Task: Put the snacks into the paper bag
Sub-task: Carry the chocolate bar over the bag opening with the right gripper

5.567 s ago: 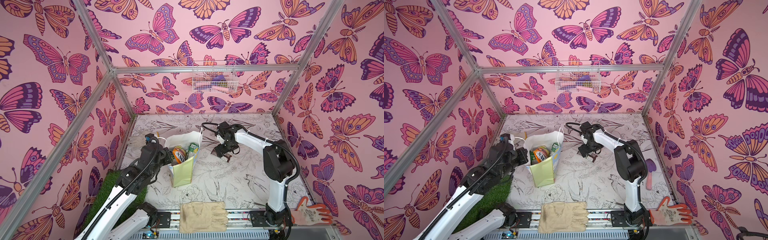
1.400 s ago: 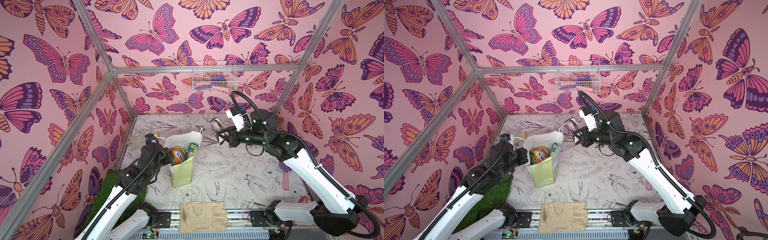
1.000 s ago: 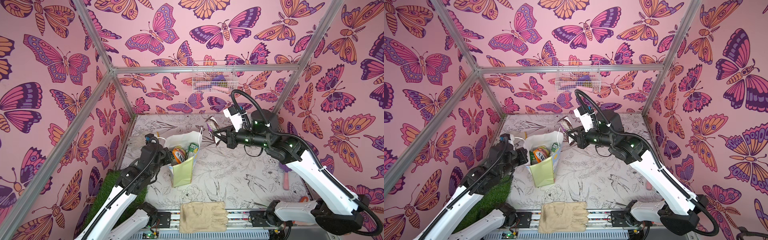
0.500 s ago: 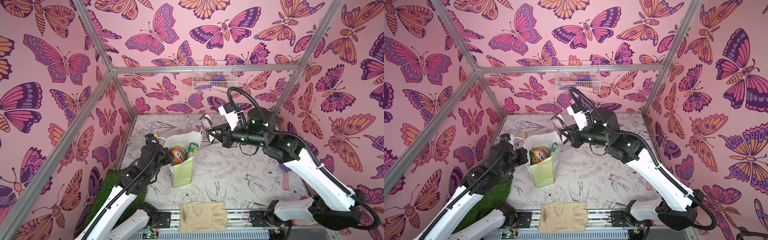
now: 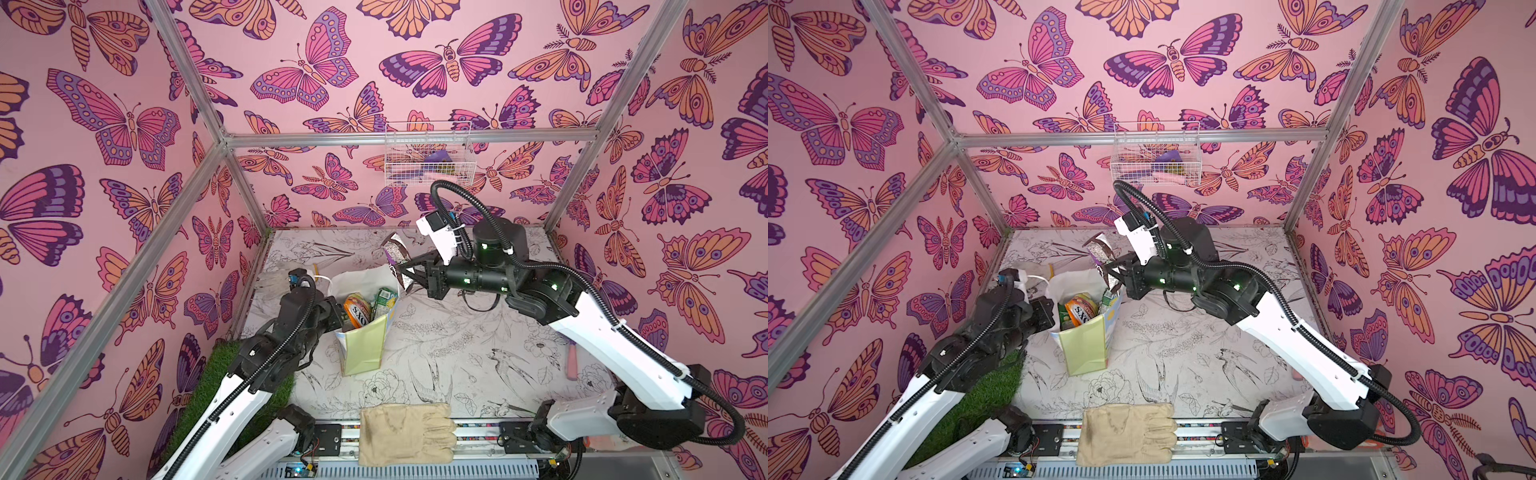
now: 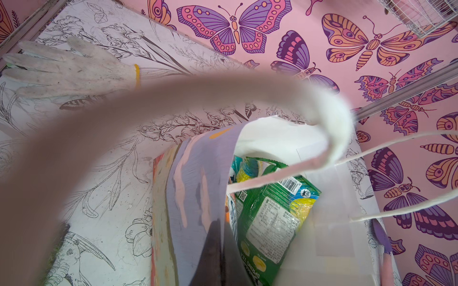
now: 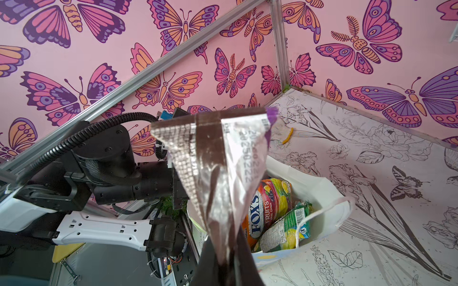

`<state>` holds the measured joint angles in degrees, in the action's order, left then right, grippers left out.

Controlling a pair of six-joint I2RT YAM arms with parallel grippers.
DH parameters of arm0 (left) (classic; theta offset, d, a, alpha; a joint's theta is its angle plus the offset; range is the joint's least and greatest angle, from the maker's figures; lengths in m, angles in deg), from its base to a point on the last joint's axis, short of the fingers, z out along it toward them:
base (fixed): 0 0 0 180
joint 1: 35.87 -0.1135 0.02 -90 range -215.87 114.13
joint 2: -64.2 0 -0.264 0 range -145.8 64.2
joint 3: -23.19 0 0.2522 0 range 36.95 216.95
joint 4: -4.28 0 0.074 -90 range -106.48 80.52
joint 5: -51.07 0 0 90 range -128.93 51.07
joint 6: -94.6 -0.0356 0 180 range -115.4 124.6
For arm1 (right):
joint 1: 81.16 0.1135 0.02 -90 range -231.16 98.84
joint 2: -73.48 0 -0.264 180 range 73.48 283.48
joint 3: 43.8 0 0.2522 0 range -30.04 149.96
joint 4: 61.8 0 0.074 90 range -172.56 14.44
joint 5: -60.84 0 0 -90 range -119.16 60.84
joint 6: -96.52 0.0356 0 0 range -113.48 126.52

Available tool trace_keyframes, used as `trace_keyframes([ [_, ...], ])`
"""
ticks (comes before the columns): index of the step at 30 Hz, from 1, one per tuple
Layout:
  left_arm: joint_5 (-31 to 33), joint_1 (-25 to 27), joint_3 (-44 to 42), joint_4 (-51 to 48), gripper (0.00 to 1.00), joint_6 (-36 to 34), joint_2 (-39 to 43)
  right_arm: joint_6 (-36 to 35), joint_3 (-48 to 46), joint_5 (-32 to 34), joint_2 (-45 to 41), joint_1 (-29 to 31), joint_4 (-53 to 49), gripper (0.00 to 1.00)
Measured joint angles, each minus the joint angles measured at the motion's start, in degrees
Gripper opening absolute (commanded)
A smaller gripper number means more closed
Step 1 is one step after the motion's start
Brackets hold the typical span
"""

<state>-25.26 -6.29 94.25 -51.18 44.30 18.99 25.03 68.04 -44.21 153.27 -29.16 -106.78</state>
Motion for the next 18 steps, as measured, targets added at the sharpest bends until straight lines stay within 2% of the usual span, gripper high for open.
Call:
trace_keyframes([
  [18,0.0,0.0,0.0,-0.2,0.0,0.0,0.3,1.0,0.0,0.3,3.0,2.3,1.9,0.08],
])
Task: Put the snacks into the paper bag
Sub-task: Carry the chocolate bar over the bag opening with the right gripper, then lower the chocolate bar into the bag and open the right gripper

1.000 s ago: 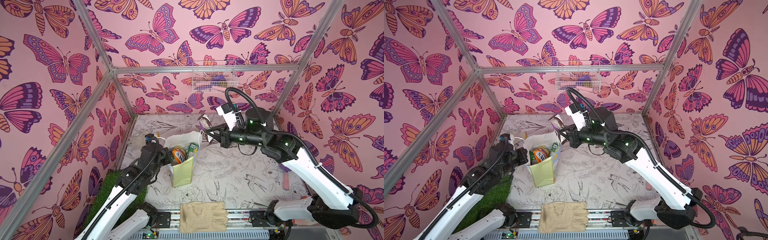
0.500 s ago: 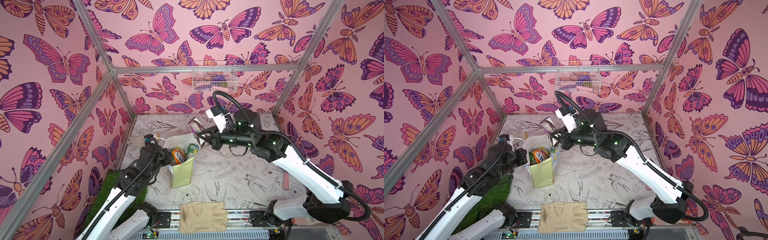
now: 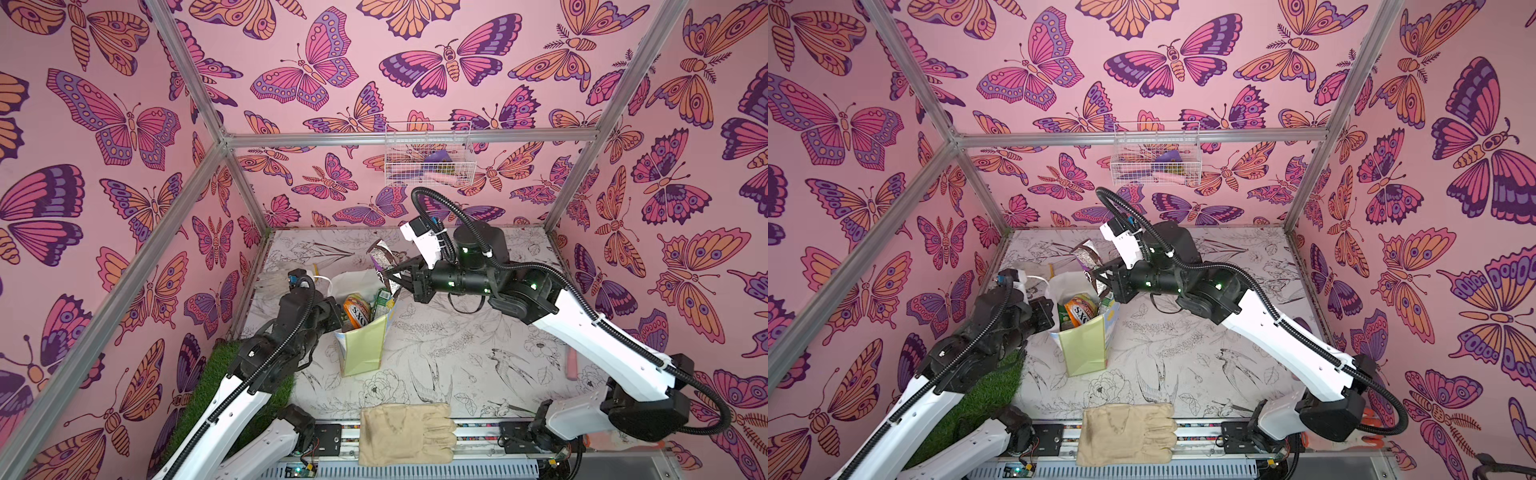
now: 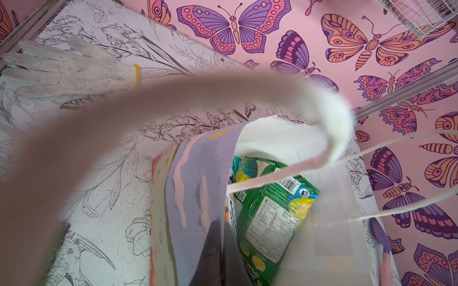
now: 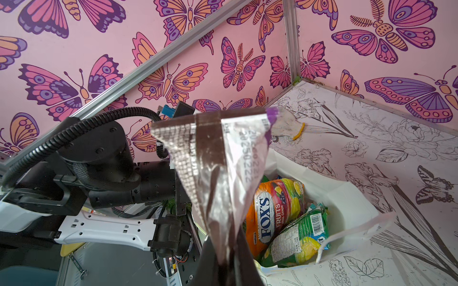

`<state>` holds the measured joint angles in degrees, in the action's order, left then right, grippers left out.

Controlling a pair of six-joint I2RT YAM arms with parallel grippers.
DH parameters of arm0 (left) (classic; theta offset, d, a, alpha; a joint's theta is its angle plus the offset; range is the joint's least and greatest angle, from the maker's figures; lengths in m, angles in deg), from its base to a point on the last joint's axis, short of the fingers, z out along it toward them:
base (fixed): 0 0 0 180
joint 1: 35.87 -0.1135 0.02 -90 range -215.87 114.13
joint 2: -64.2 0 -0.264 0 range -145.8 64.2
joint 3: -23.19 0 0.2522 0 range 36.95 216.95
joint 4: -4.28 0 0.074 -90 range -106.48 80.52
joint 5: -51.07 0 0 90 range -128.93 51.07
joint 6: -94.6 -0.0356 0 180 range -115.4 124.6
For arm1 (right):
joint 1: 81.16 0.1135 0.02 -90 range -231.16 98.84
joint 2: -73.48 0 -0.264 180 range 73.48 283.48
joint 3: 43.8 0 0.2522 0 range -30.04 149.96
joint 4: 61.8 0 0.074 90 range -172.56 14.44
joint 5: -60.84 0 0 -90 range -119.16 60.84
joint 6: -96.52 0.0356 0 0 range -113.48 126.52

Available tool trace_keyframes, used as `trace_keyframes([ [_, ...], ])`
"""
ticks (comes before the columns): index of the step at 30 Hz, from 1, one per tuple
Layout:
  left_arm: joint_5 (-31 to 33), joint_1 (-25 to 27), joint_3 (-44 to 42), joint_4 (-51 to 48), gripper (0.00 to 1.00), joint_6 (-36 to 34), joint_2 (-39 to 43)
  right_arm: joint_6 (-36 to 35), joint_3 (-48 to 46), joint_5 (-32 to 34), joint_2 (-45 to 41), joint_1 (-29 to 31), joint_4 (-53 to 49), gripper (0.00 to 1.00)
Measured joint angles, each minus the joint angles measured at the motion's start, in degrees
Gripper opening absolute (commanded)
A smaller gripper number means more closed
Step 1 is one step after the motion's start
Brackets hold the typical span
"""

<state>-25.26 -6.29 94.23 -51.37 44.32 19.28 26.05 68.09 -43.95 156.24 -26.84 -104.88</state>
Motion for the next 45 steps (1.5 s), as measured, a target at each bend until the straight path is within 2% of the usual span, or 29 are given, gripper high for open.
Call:
trace_keyframes([
  [36,0.0,0.0,0.0,-0.2,0.0,0.0,0.2,0.2,1.5,0.4,4.7,1.2,0.9,0.08],
  [45,0.0,0.0,0.0,-0.2,0.0,0.0,0.2,1.0,1.5,0.6,6.8,1.7,0.9,0.13],
])
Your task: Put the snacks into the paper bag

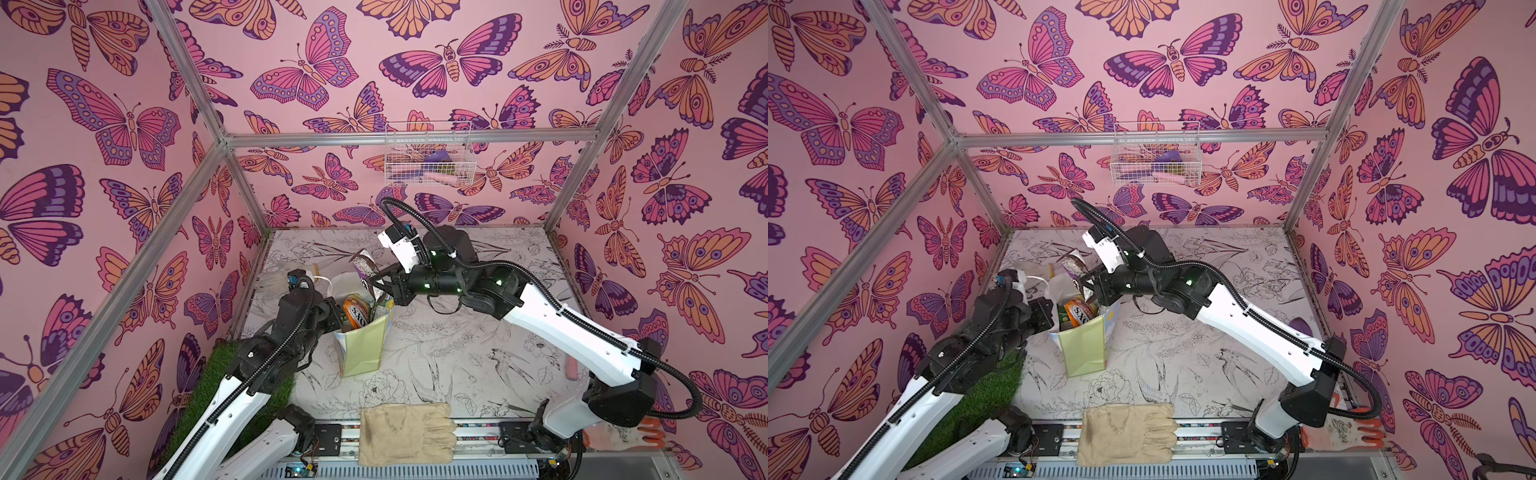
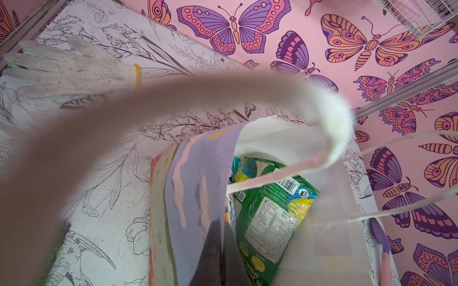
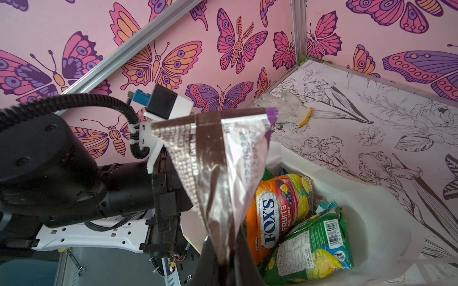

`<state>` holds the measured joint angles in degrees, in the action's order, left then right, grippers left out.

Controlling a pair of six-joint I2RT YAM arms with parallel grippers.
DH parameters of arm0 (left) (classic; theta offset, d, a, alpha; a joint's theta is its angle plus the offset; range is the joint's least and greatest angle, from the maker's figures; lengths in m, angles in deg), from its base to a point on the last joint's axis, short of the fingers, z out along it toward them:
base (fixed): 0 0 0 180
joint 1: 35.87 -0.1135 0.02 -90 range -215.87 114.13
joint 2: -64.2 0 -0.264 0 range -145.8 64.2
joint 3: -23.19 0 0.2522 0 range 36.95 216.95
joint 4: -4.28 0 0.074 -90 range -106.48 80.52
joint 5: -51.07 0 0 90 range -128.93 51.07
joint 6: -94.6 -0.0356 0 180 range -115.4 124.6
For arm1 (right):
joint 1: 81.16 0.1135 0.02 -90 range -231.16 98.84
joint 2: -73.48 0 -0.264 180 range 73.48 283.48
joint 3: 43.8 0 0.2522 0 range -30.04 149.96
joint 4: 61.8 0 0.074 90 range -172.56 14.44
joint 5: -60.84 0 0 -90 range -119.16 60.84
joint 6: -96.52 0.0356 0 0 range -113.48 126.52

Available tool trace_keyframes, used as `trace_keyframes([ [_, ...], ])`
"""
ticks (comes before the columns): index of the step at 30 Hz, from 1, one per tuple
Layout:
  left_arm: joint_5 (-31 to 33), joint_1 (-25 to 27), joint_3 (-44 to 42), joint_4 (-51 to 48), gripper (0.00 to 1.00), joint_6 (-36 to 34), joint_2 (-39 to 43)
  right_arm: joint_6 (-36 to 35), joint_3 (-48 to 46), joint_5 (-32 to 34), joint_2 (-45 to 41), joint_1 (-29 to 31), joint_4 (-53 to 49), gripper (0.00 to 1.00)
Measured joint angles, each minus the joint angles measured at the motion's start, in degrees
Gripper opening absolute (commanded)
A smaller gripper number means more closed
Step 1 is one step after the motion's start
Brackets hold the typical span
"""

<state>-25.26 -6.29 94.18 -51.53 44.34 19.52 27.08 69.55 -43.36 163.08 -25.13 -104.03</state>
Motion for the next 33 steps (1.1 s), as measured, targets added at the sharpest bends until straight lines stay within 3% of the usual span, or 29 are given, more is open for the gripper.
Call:
trace_keyframes([
  [1,0.0,0.0,0.0,0.0,0.0,0.0,0.0,0.0,0.0,0.0,0.0,0.0,0.0,0.2],
  [3,0.0,0.0,0.0,0.0,0.0,0.0,0.0,0.3,0.0,0.1,0.1,0.1,0.0,0.44],
  [5,0.0,0.0,0.0,0.0,0.0,0.0,0.0,0.3,0.1,0.2,0.2,0.2,0.0,0.55],
  [17,0.0,0.0,0.0,0.0,0.0,0.0,0.0,-0.5,0.9,3.1,1.0,0.8,-0.7,0.61],
  [28,0.0,0.0,0.0,0.0,0.0,0.0,0.2,-1.3,0.3,12.6,-4.6,0.8,-2.7,0.74],
  [33,0.0,0.0,0.0,0.0,0.0,0.0,0.2,-0.7,0.3,17.1,-5.1,0.7,-5.2,0.75],
])
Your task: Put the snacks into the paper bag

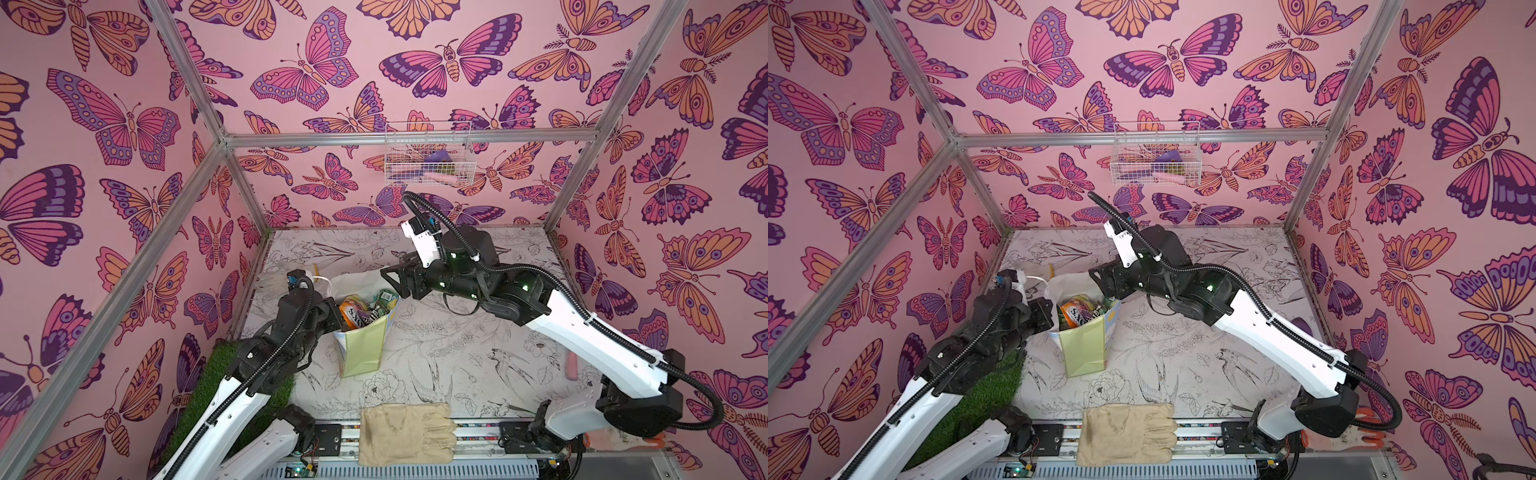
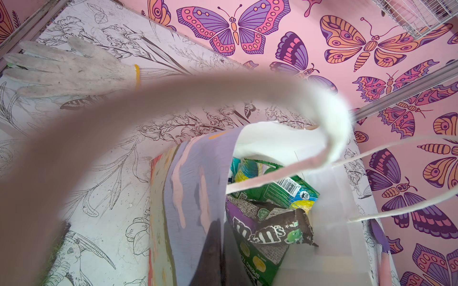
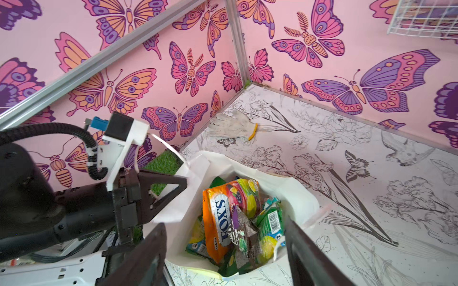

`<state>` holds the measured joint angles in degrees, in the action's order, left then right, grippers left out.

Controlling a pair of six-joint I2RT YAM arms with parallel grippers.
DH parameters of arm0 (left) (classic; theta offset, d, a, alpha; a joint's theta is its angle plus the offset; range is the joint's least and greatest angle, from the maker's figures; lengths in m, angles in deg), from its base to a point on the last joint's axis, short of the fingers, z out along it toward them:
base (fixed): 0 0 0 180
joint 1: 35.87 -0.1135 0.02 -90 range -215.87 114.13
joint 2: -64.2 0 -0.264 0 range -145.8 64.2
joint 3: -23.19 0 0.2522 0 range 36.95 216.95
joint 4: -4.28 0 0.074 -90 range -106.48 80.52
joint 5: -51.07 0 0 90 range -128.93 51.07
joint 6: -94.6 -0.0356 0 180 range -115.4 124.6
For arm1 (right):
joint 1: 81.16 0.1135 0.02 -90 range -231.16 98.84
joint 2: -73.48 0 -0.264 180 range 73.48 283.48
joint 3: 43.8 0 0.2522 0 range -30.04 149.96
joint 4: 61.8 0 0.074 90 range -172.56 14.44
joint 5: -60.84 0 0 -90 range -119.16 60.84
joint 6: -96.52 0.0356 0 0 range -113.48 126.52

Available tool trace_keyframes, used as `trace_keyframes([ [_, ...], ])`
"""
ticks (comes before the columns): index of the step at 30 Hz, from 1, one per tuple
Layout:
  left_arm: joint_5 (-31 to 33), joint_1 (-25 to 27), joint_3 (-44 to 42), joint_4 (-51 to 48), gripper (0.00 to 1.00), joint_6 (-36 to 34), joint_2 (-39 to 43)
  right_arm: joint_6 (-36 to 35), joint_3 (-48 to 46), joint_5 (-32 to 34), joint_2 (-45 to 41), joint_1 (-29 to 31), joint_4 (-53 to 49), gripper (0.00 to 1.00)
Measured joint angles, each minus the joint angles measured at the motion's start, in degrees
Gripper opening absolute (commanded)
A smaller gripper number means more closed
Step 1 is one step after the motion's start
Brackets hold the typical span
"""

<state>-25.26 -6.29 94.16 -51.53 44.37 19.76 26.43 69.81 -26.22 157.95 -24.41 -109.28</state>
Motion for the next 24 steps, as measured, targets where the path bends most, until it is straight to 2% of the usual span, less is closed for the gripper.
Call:
trace_keyframes([
  [10,0.0,0.0,0.0,0.0,0.0,0.0,0.0,4.2,-3.0,0.9,-0.5,-3.6,-3.8,0.78],
  [17,0.0,0.0,0.0,0.0,0.0,0.2,0.0,6.8,-5.6,-3.5,-0.5,-5.1,-2.7,0.76],
  [24,0.0,0.0,0.0,0.0,0.0,0.2,0.0,9.0,-7.1,-9.0,0.8,-6.5,1.0,0.69],
])
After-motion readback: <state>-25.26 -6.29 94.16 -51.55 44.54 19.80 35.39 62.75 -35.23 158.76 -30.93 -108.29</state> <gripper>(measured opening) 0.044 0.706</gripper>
